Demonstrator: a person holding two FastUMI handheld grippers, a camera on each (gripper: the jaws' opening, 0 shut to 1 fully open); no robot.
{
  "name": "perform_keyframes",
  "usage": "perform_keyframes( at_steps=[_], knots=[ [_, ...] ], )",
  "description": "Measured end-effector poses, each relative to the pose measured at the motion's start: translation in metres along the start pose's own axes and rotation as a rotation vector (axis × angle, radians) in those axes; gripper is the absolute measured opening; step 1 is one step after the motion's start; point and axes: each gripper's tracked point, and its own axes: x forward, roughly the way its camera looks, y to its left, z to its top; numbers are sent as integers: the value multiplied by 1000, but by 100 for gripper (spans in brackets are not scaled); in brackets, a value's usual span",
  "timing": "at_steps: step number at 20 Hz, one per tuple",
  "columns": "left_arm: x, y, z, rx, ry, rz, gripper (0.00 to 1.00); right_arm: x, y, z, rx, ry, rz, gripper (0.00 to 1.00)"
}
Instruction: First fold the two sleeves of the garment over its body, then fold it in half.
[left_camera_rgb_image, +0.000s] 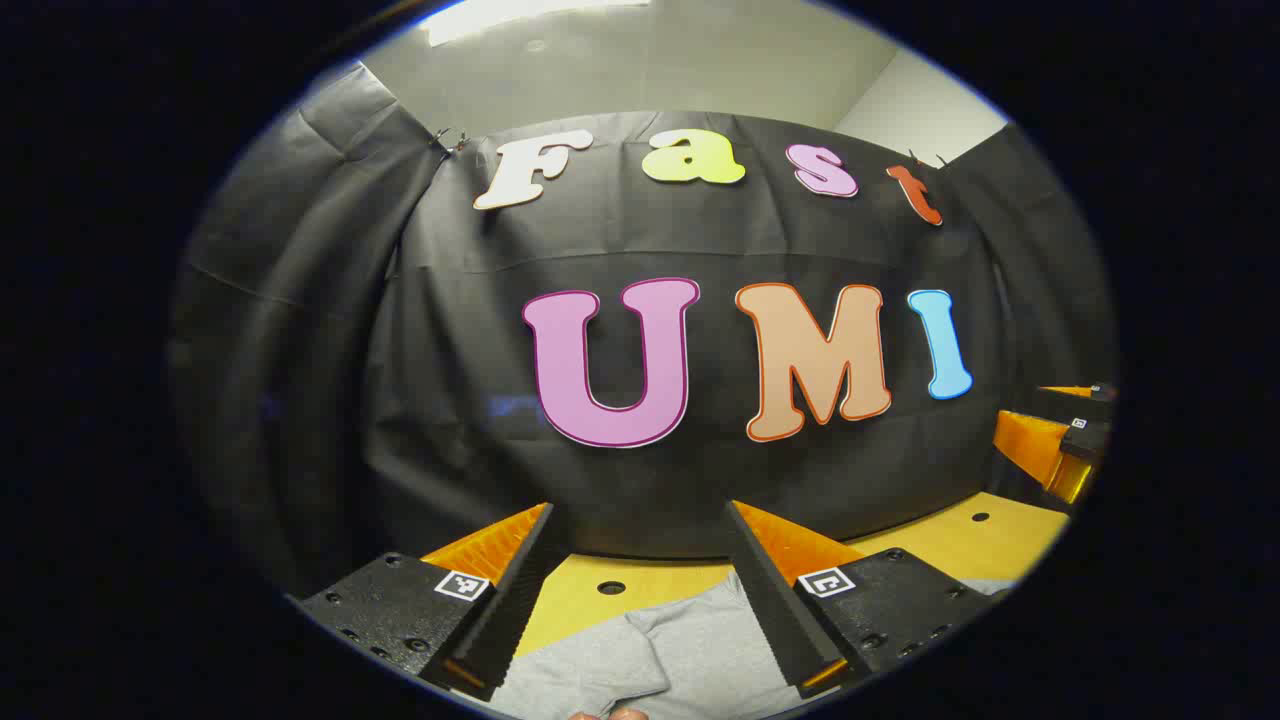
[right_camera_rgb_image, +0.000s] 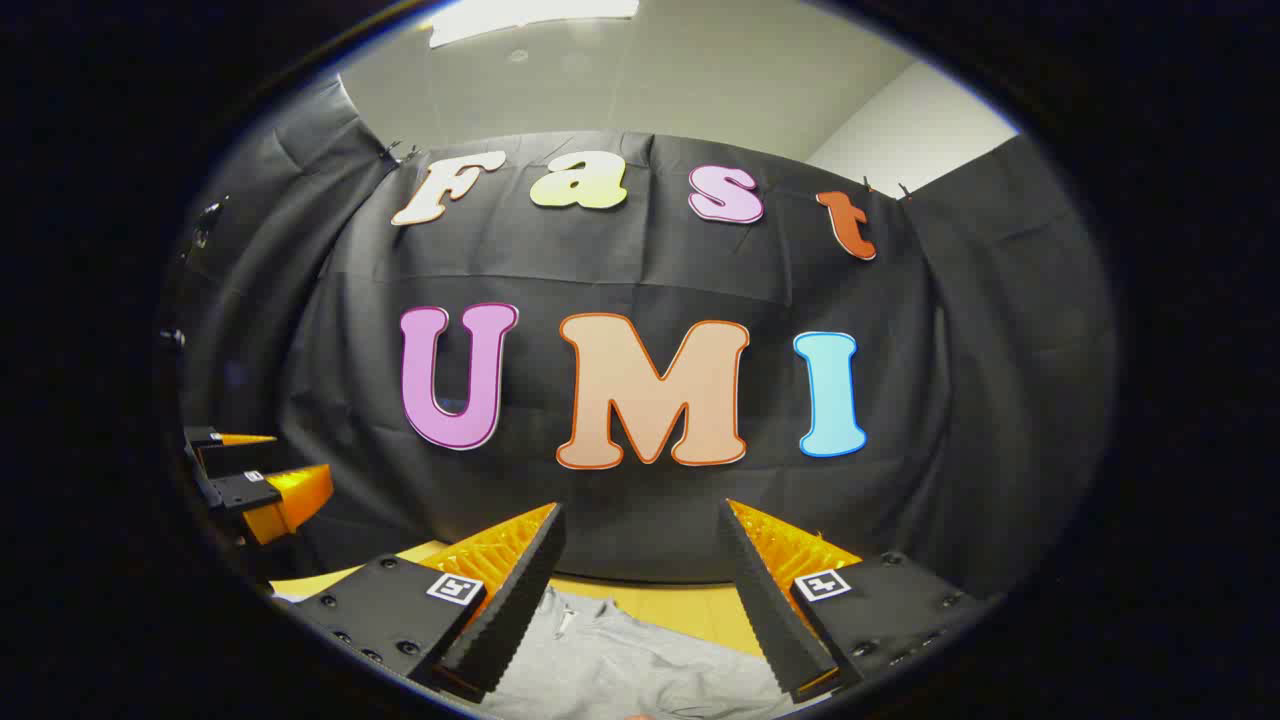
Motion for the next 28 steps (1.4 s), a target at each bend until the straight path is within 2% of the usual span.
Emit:
perform_keyframes(
  at_steps=[5, 6, 7, 10, 18, 21, 22, 24, 25, 28],
  knots=[
    [-4, -2, 9, 11, -23, -6, 95, -1, 1, 5, -18, -16, 7, 98],
    [-4, -4, 7, 2, -16, -14, 99, -2, 1, 5, -23, -20, 10, 98],
    [-5, -5, 3, -9, -4, -23, 95, -2, 1, 6, -24, -20, 12, 96],
    [-8, -5, 1, -40, 16, -31, 95, -6, -2, 2, -28, -1, 12, 98],
    [-11, 6, 5, -74, 0, -8, 96, -11, -12, 4, -80, 7, 6, 96],
    [-11, 12, 11, -65, -9, -4, 96, -14, -15, -5, -98, 33, 31, 97],
    [-10, 14, 12, -65, -14, -3, 99, -16, -17, -10, -119, 45, 42, 97],
    [-9, 16, 17, -59, -27, -2, 96, -23, -34, -22, -161, 70, 39, 98],
    [-7, 19, 18, -52, -29, 2, 99, -26, -44, -29, -177, 86, 28, 98],
    [-5, 20, 16, -46, -27, 3, 99, -37, -83, -57, -224, 165, -21, 97]
  ],
)
